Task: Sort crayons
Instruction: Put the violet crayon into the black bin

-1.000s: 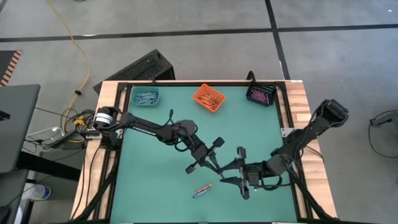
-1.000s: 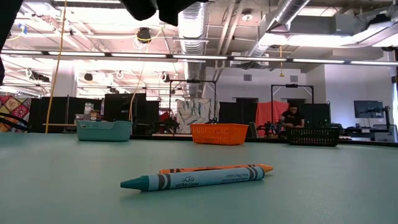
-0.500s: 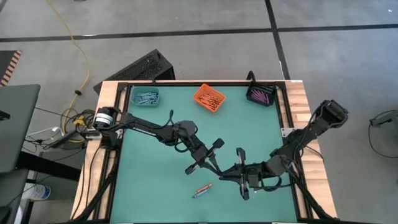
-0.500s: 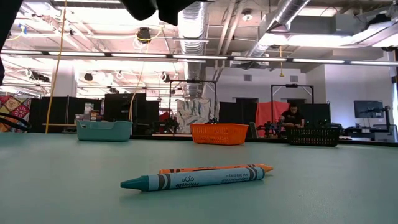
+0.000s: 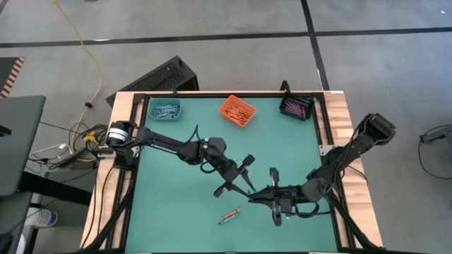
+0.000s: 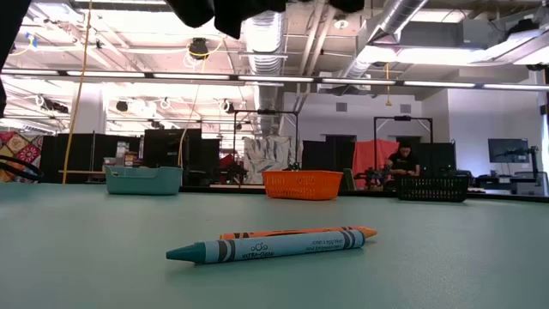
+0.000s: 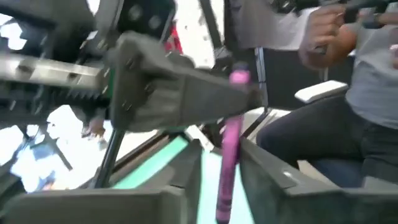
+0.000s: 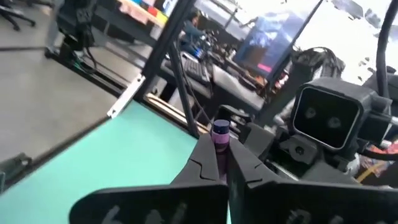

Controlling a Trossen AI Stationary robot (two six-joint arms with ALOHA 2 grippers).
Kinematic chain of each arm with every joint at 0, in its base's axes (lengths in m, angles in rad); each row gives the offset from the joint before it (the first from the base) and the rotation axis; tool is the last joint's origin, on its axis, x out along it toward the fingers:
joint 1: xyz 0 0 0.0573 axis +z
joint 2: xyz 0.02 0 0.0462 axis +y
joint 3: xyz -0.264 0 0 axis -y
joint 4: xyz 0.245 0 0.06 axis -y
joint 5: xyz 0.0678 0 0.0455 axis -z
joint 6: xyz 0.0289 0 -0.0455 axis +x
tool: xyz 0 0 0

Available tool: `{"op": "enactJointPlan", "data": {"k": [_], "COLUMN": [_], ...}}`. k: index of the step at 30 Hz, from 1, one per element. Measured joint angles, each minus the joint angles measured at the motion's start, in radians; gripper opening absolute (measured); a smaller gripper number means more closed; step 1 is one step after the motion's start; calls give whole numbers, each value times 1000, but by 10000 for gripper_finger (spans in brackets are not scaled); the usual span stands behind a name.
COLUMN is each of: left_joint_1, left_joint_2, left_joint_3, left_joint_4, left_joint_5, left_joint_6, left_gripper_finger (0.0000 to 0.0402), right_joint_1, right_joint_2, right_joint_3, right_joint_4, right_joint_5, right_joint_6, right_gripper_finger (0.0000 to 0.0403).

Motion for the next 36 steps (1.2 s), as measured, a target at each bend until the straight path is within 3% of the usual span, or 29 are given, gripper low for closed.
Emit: {"op": "enactJointPlan", "data": {"k": [5, 9, 15, 22, 29, 36], "left_joint_1": [39, 102, 199, 208, 107, -43], "left_joint_2": [0, 0, -5, -49, -62, -61], "left_joint_3": [0, 1, 1, 1, 0, -112], "left_joint_4": [-124, -238, -450, -672, -877, -851], "left_joint_5": [-50, -50, -53, -230, -213, -380], "left_joint_6": [-1, 7, 21, 165, 304, 324], "left_gripper_finger": [171, 207, 208, 189, 179, 178], "right_joint_1": [4, 4, -24, -163, -399, -728], "right_joint_2": [-1, -33, -94, -205, -326, -395], "right_joint_3": [0, 0, 0, 0, 0, 0], "right_joint_4": [-63, -188, -475, -859, -1124, -1272], "right_joint_5": [87, 170, 344, 460, 399, 197], "right_joint_6": [12, 70, 211, 503, 644, 590], "right_gripper_finger": [1, 1, 1, 0, 0, 0]}}
